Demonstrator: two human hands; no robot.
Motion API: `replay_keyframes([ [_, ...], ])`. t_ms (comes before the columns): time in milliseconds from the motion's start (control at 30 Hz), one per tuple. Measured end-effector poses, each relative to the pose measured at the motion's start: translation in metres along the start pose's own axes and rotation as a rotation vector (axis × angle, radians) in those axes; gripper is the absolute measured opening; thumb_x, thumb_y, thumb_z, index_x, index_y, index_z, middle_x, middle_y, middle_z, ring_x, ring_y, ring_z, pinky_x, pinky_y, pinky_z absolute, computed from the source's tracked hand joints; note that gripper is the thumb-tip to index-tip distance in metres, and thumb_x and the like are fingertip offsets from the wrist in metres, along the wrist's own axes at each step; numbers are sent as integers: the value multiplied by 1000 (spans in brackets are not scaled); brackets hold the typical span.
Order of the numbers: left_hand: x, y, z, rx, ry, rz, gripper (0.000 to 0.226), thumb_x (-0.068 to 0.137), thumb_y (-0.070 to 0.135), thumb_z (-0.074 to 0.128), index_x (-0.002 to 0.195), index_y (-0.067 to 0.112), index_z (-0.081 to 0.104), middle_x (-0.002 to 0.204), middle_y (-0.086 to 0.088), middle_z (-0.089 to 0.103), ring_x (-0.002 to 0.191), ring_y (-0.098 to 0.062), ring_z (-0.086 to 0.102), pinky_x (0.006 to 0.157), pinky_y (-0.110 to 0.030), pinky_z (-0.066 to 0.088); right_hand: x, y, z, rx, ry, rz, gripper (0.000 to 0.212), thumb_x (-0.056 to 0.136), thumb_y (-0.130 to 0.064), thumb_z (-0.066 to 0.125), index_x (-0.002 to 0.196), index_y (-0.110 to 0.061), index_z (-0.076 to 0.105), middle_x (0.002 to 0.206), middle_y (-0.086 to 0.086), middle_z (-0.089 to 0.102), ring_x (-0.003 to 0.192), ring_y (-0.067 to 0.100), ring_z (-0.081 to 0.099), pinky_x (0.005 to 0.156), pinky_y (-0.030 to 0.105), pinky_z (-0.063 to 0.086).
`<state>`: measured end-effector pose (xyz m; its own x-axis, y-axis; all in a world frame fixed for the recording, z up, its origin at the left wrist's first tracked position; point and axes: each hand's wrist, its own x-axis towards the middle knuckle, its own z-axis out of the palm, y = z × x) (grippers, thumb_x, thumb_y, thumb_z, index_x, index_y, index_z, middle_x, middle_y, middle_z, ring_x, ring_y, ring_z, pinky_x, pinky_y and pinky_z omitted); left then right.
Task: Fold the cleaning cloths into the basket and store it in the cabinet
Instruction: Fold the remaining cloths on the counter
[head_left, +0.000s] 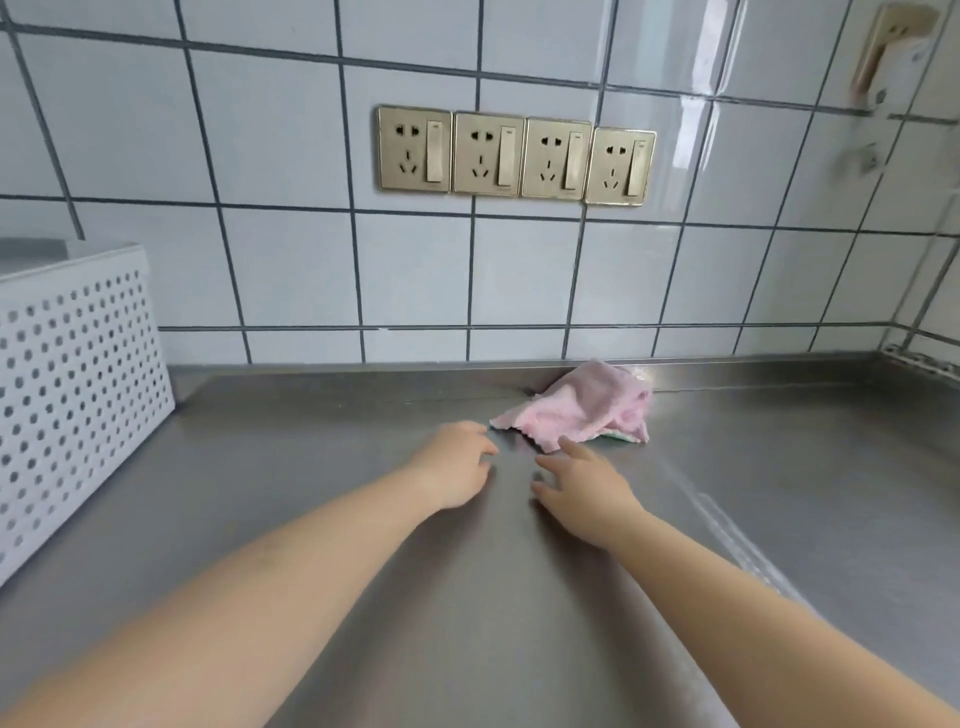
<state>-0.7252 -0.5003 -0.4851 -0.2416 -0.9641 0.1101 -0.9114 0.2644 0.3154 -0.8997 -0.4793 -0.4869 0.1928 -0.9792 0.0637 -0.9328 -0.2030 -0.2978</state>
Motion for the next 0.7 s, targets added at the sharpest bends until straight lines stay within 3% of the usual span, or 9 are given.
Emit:
replay_keyframes([
  [167, 45, 2, 13, 176, 31, 45, 44, 97, 10, 33, 134, 27, 51, 158, 2, 15, 146, -19, 8, 114, -33, 17, 35, 6, 10, -144, 0, -28, 45, 94, -50, 39, 133, -31, 49, 149, -1, 31, 140, 21, 18, 111, 45, 16],
  [233, 56, 5, 17, 223, 4, 55, 48, 96, 7, 31, 138, 25, 45, 156, 2, 21, 144, -20, 15, 111, -34, 23, 44, 9, 10, -153, 20, -15, 46, 94, -48, 37, 134, -27, 48, 146, -3, 36, 139, 20, 21, 111, 47, 16],
  [300, 63, 9, 18, 224, 29, 56, 47, 93, 5, 34, 134, 23, 48, 143, -2, 41, 133, -25, 37, 100, -34, 35, 47, 10, 8, -102, 75, -7, 44, 94, -44, 39, 132, -26, 49, 141, -3, 44, 134, 21, 31, 109, 46, 19],
  [367, 65, 13, 16, 173, 106, 50, 39, 92, 8, 39, 123, 22, 57, 125, -4, 54, 116, -29, 51, 89, -35, 44, 48, 14, 3, -21, 175, -6, 37, 93, -41, 44, 126, -29, 55, 130, -2, 56, 122, 22, 46, 102, 40, 29],
  [433, 62, 16, 8, 80, 209, 50, 28, 95, 17, 44, 113, 21, 65, 117, -3, 60, 108, -27, 57, 87, -36, 47, 44, 17, -5, 91, 256, 22, 30, 93, -38, 47, 119, -31, 61, 110, 0, 67, 101, 24, 58, 87, 34, 41],
  [500, 54, 21, -5, -5, 297, 54, 21, 93, 20, 50, 105, 21, 67, 113, 0, 62, 104, -23, 58, 86, -32, 46, 36, 17, -18, 192, 281, 79, 27, 93, -36, 47, 115, -27, 61, 89, 0, 66, 83, 25, 58, 71, 30, 42],
  [600, 39, 29, -27, -108, 348, 65, 10, 90, 18, 55, 95, 20, 63, 98, 3, 62, 90, -18, 56, 73, -27, 40, 24, 15, -38, 253, 275, 123, 25, 93, -33, 49, 112, -28, 63, 96, 5, 69, 86, 26, 60, 70, 31, 48],
  [700, 19, 41, -54, -212, 378, 96, 6, 87, 14, 59, 89, 18, 62, 85, 8, 56, 79, -14, 51, 70, -25, 39, 5, 4, -59, 234, 332, 109, 25, 90, -34, 51, 109, -31, 66, 100, 1, 70, 91, 24, 61, 67, 27, 42],
])
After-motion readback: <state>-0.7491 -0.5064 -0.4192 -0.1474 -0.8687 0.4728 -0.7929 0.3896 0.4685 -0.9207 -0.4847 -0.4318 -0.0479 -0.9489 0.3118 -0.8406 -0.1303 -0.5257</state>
